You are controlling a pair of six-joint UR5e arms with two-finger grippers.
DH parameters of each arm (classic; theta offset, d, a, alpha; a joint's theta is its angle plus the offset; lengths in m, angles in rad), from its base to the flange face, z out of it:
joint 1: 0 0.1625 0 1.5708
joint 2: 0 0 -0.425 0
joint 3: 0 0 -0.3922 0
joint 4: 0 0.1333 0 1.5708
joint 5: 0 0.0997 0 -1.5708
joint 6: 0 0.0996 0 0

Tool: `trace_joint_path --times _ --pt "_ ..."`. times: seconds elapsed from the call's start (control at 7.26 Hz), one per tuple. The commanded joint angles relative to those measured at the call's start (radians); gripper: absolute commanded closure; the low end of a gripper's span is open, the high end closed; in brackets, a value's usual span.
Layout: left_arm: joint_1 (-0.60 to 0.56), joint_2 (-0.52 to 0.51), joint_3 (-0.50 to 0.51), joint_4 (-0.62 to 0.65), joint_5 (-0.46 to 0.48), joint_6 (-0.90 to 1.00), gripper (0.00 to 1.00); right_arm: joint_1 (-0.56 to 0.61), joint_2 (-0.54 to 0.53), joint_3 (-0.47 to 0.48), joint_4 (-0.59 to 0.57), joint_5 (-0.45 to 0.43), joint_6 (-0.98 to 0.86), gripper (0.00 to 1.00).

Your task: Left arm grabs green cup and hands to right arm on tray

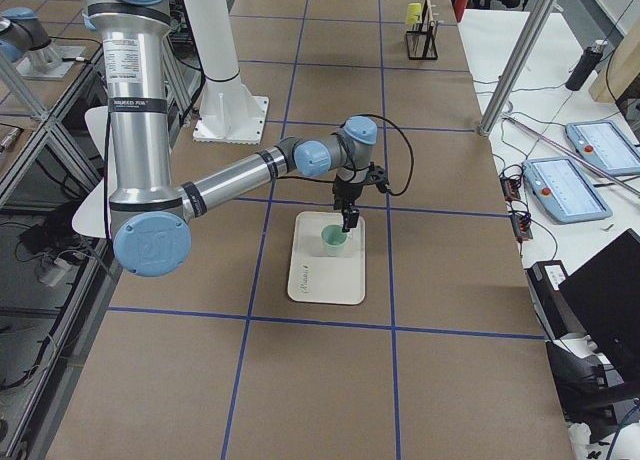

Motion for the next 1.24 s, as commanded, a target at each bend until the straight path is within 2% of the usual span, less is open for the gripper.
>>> trace_joint_path --times 0.0,0.28,0.41,0.55,0.83,0.96,1.1 --pt "-0.010 0.006 0.002 0.043 -0.023 0.108 0.00 0.175 0.094 0.021 -0.243 0.024 -0.273 0.00" --pt "-0.036 0.067 -0.001 0.059 -0.027 0.189 0.00 0.344 0.067 0.000 -0.237 0.207 -0.328 0.00" --pt "-0.063 0.112 -0.002 0.054 -0.061 0.250 0.00 0.369 0.079 -0.042 -0.223 0.234 -0.328 0.00" --pt "-0.112 0.154 0.003 0.057 -0.106 0.385 0.00 0.372 0.082 -0.059 -0.196 0.227 -0.330 0.00" --pt "-0.194 0.269 0.012 0.042 -0.180 0.512 0.00 0.406 0.069 -0.063 -0.170 0.228 -0.333 0.00" --pt "-0.270 0.284 0.058 0.045 -0.234 0.579 0.00 0.410 0.056 -0.071 -0.168 0.230 -0.330 0.00" --pt "-0.377 0.285 0.177 0.044 -0.410 0.594 0.00 0.422 0.055 -0.088 -0.170 0.236 -0.322 0.00"
